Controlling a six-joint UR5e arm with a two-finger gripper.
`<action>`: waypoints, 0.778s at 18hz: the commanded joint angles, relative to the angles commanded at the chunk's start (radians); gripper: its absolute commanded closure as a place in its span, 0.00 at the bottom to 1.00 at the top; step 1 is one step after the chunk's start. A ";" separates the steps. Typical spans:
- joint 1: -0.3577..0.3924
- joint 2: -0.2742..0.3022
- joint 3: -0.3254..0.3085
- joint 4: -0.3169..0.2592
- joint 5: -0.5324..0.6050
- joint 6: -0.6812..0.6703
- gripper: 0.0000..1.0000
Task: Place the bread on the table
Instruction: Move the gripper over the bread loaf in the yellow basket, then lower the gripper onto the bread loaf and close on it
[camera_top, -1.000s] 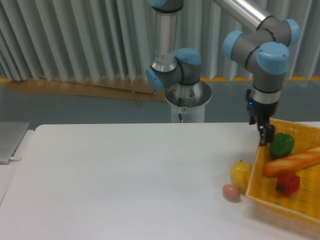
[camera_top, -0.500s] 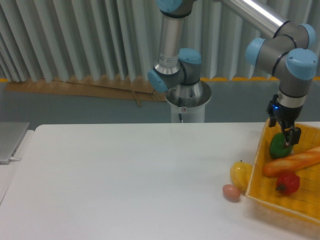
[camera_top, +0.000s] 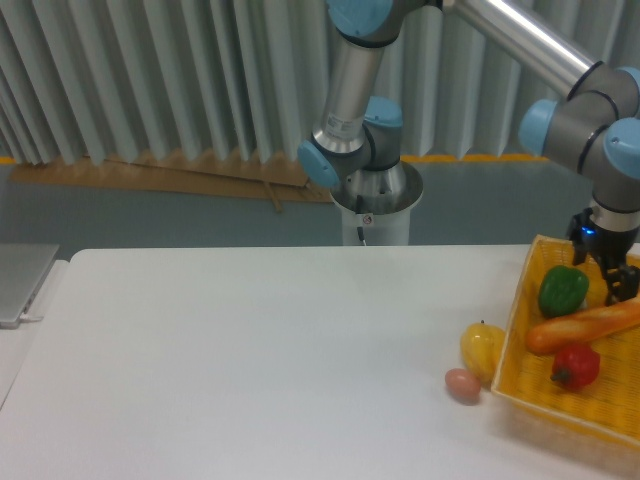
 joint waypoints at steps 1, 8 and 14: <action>0.003 -0.008 0.006 0.002 0.000 0.000 0.00; 0.018 -0.072 0.005 0.058 -0.006 0.000 0.00; 0.009 -0.075 -0.043 0.052 -0.008 0.002 0.00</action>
